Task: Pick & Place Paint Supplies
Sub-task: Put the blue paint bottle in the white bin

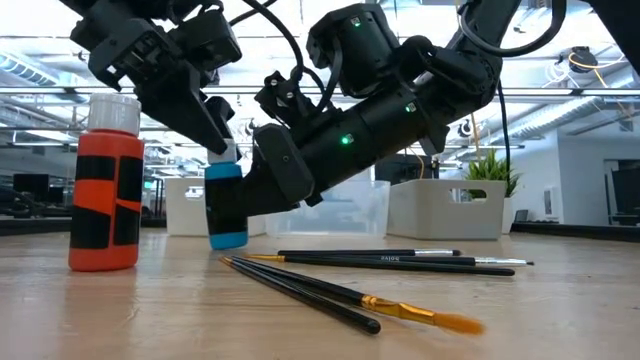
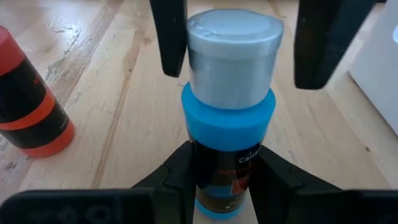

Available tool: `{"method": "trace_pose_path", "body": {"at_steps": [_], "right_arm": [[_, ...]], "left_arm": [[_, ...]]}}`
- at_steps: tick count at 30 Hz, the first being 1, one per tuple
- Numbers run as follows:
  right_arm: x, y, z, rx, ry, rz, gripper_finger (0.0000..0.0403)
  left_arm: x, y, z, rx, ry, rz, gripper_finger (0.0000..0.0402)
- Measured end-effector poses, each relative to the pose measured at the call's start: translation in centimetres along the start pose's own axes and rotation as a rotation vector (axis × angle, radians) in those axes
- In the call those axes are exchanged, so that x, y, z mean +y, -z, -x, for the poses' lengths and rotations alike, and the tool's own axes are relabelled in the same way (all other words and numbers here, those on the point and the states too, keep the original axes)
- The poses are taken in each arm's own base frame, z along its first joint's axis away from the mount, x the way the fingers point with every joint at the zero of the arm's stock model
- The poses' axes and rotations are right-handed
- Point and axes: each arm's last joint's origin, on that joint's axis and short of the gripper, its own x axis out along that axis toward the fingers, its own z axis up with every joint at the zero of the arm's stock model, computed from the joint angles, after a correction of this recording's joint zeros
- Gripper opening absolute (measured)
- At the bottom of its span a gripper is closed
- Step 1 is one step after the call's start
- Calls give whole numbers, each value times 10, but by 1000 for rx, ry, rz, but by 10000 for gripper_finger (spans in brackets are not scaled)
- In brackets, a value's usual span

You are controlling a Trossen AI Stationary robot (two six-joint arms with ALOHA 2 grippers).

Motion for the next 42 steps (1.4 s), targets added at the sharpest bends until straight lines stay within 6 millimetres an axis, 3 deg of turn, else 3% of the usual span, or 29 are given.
{"method": "trace_pose_path", "body": {"at_steps": [10, 15, 25, 34, 42], "right_arm": [[0, 0, 0, 0, 2, -5, 105], [0, -1, 0, -9, 2, -3, 123], [-1, -13, 1, -114, 13, -15, 173], [3, -8, 1, -82, -32, -11, 179], [5, -9, 2, -86, -24, -11, 180]], "left_arm": [[0, 0, 0, 1, -3, -16, 125], [0, -1, 4, -6, -22, -16, 125], [-3, -30, 54, 3, -148, -16, 125], [3, -52, 90, -31, -331, -71, 124], [30, -59, 114, -38, -504, -57, 124]]}}
